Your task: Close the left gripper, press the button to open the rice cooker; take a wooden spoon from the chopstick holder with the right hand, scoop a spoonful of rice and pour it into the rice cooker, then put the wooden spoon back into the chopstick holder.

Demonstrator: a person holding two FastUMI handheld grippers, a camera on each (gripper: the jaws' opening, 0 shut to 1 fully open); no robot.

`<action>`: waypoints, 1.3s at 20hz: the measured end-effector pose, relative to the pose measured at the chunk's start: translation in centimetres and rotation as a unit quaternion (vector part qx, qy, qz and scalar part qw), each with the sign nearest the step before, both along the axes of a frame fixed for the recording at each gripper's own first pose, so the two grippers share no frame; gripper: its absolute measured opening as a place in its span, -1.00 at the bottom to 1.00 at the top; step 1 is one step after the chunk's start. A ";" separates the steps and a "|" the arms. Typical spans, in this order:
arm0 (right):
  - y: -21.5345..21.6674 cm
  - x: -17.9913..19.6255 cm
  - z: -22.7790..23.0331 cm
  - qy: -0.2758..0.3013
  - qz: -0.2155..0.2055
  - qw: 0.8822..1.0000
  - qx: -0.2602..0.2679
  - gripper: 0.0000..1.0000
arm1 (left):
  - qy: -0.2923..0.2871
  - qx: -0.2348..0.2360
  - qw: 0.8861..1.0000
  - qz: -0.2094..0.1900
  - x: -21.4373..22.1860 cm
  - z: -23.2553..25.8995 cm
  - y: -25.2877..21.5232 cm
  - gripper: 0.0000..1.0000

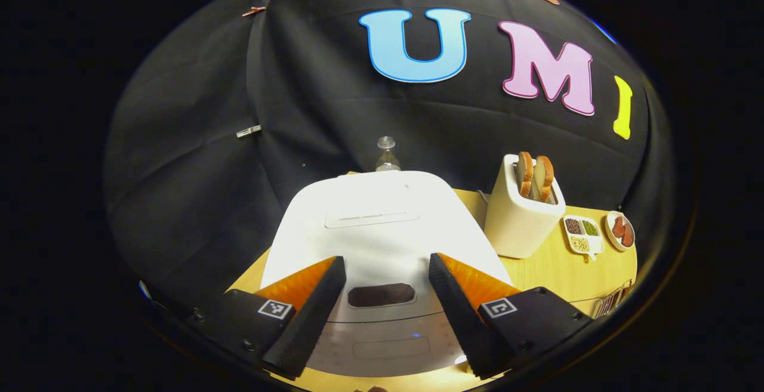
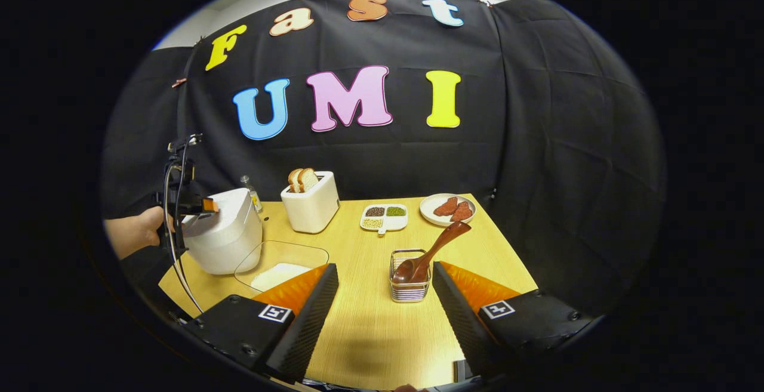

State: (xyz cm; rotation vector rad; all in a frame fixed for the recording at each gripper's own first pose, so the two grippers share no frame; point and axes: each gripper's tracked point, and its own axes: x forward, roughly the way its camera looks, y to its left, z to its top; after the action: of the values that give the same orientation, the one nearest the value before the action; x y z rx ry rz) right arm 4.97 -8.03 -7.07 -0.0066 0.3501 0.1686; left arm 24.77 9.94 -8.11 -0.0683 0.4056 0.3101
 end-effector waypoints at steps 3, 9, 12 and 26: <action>0.3 0.3 0.0 -0.001 0.002 1.000 0.002 0.98 | -0.001 -0.003 1.000 0.001 0.1 0.3 0.0 1.00; 1.0 2.8 1.8 -0.028 0.007 1.000 0.006 0.98 | -0.067 -0.003 0.998 -0.017 -2.4 4.9 -2.0 0.94; 1.5 4.7 3.9 -0.051 0.012 0.999 0.009 0.98 | -0.119 0.019 0.992 -0.035 -5.8 9.8 -3.8 0.94; -1.1 5.5 12.0 -0.123 -0.038 0.992 0.008 0.98 | -0.186 0.020 0.974 -0.125 -19.8 15.1 -13.5 0.96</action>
State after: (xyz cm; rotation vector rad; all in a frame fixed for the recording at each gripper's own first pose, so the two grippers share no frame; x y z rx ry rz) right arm 10.51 -9.14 4.89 0.0010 0.1023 0.0929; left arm 4.99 -3.55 6.96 -0.0340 0.0335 0.0533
